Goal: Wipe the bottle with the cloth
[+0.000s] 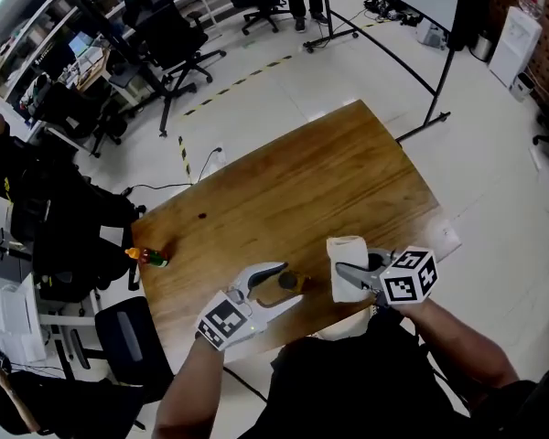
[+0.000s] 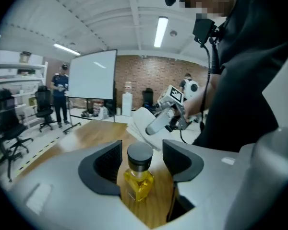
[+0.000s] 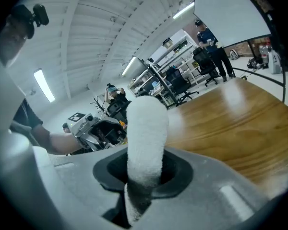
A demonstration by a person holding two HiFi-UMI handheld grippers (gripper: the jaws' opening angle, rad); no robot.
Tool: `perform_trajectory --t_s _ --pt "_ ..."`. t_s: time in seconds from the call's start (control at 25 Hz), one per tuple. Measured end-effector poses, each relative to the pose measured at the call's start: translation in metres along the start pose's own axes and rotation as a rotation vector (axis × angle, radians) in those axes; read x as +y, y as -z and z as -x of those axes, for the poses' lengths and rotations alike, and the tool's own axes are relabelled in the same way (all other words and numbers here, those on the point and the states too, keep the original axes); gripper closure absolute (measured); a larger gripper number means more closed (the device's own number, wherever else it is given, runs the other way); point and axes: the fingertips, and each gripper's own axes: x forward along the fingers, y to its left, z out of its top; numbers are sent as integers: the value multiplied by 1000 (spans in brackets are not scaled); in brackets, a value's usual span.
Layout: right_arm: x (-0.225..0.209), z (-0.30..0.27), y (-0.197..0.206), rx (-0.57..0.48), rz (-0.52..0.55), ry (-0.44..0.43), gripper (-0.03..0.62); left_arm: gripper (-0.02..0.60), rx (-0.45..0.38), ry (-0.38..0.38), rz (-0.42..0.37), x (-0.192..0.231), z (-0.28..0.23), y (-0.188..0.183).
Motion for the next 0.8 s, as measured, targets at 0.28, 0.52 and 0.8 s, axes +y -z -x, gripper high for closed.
perform_trajectory --t_s 0.28,0.52,0.8 --pt "2 6 10 8 -4 15 520 383 135 149 -146 3 -10 9" --pt "-4 8 15 -1 -44 25 520 402 58 -120 94 28 -16 1" --pt "4 2 13 3 -69 -18 520 402 -54 -579 619 77 7 10"
